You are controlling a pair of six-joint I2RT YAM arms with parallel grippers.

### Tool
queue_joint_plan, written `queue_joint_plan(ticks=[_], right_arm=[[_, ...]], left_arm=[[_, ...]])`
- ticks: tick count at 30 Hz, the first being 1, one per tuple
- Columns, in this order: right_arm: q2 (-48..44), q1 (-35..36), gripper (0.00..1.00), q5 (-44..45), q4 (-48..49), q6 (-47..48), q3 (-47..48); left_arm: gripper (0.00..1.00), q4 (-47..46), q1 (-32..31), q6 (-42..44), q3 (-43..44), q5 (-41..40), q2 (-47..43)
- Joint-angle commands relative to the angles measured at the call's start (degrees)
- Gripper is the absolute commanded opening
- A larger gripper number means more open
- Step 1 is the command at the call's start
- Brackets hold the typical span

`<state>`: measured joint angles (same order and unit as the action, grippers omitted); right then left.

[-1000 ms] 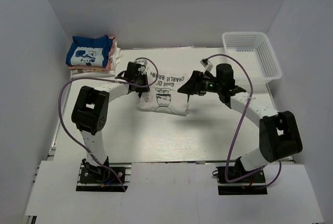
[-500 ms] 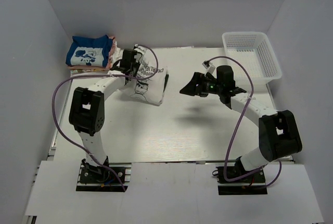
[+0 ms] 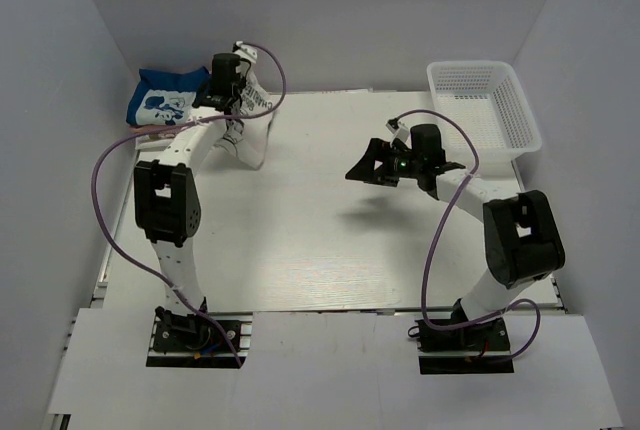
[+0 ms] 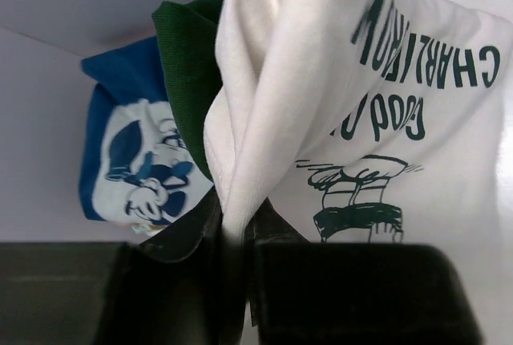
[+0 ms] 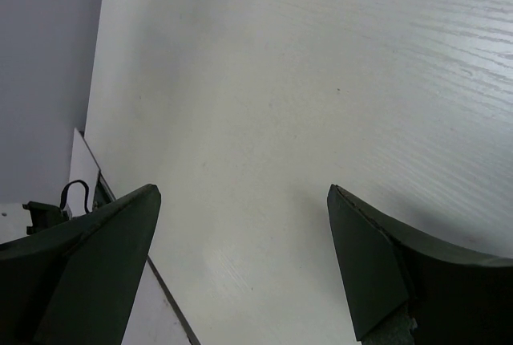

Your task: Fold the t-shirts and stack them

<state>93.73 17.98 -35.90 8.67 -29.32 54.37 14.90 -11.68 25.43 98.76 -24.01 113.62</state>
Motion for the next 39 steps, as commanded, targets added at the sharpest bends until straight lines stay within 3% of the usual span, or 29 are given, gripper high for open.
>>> queue_joint_plan(ticks=[1,15,39], right_arm=[[1.4,-0.4,0.90,-0.7,-0.7,0.9,3.2],[2.8,-0.8,0.90,2.9,-3.2,2.2,5.0],[0.6,-0.5,0.90,7.1,-0.7,0.6,1.8]], left_arm=[[0.00,1.8,2.5,0.5,7.3,-3.5,2.0],[0.00,3.4,9.0,0.4,21.7,1.0,5.8],[0.00,2.2,12.2,-2.5,26.0,4.1,0.5]])
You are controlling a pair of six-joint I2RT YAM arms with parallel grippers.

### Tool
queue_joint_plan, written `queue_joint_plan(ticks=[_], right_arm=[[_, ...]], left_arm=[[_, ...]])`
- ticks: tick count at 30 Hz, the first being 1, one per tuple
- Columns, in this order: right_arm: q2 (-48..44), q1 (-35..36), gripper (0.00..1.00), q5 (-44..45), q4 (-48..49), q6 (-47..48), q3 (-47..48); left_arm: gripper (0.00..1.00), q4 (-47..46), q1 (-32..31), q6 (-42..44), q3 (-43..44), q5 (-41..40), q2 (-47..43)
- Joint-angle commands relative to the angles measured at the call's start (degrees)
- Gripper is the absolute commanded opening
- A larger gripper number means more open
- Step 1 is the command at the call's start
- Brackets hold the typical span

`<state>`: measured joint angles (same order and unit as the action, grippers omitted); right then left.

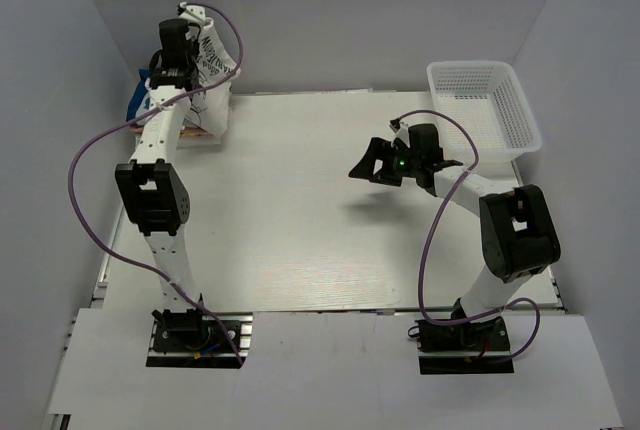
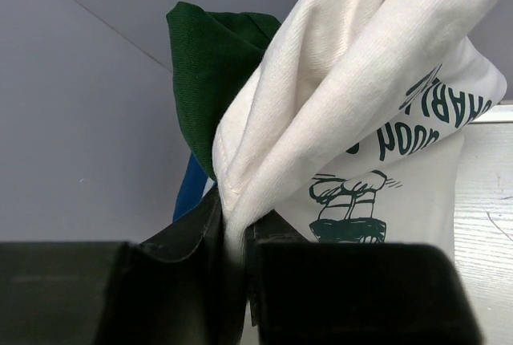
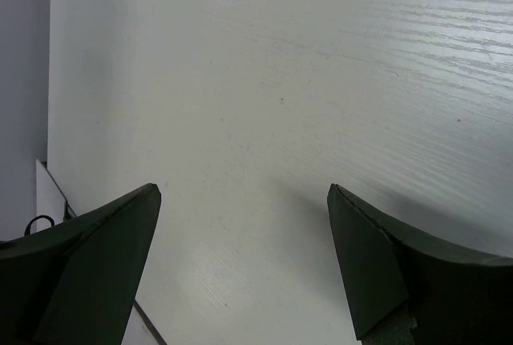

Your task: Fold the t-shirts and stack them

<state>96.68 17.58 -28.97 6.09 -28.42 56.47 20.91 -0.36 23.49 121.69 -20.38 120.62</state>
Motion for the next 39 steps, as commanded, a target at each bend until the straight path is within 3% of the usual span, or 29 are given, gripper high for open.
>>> queue_joint_plan(ticks=[1,16,25,39], right_arm=[[-2.4,0.0,0.90,0.1,2.0,-0.5,-0.3],[0.8,0.0,0.90,-1.7,2.5,-1.8,2.1],[4.0,0.5,0.90,-5.9,-4.4,-0.8,10.9],[3.2,0.9,0.90,-4.0,-4.5,-0.6,10.2]], left_arm=[[0.00,-3.8,0.9,-0.5,3.1,0.5,-6.4],[0.00,-6.4,6.2,0.0,3.6,1.0,-4.8],[0.00,-2.5,7.6,-4.0,9.1,8.2,-0.1],[0.00,-7.0,7.6,-6.0,-0.4,1.4,0.5]])
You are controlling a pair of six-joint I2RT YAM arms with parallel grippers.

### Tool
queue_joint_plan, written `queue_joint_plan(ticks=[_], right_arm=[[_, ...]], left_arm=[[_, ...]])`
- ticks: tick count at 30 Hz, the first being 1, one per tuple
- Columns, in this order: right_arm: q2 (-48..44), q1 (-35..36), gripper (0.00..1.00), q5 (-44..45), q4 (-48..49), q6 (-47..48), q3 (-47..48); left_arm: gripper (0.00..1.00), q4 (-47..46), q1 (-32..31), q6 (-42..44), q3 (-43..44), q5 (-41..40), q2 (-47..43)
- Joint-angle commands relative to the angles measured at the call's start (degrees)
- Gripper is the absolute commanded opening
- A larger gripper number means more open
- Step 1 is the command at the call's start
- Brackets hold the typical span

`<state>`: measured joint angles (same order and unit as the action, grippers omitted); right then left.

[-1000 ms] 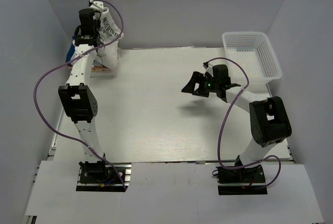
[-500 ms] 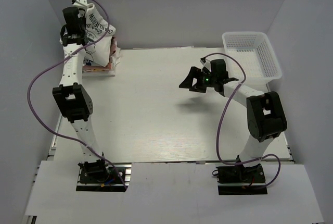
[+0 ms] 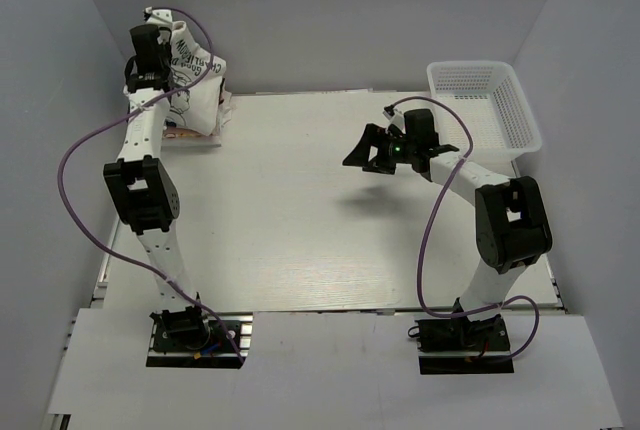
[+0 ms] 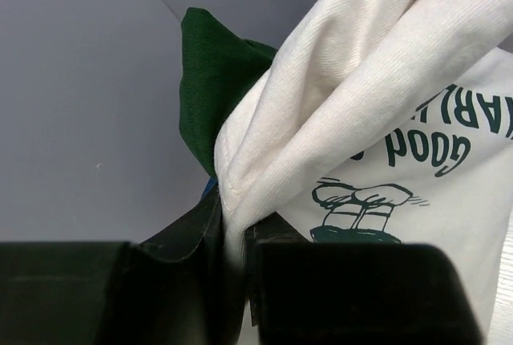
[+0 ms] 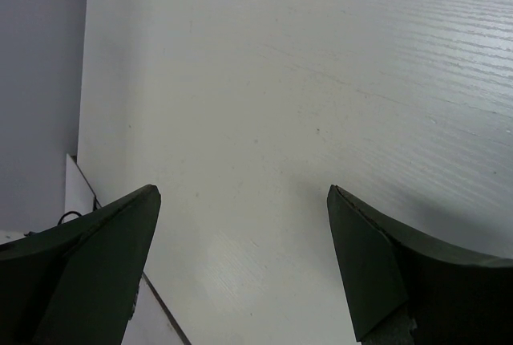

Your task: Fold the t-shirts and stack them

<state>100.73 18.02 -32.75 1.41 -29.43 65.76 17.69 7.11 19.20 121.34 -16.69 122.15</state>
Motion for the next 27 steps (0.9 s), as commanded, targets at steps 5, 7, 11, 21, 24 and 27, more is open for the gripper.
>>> queue_joint_plan(ticks=[5,7,11,21,24,27], right_arm=[[-0.4,0.6,0.90,0.1,-0.1,0.4,1.4],[0.0,0.6,0.90,0.2,-0.3,0.5,1.3],[1.6,0.8,0.90,0.4,-0.7,0.3,2.1],[0.6,1.3,0.90,1.3,-3.3,0.8,2.8],[-1.1,1.5,0.90,1.8,-2.9,1.0,1.7],[-3.5,1.7,0.90,2.8,-3.2,1.9,0.5]], left_arm=[[0.00,-5.9,0.1,-2.8,-1.1,-7.8,0.5],[0.00,-7.8,0.6,-2.8,-2.5,-10.0,1.1],[0.19,-10.2,0.6,-3.9,-3.6,-13.8,2.6],[1.00,-8.0,1.1,-8.2,-1.1,-12.5,3.6],[1.00,-5.7,1.1,-10.7,-2.7,-9.1,0.8],[1.00,-4.9,1.1,-12.1,-6.0,-4.7,-2.3]])
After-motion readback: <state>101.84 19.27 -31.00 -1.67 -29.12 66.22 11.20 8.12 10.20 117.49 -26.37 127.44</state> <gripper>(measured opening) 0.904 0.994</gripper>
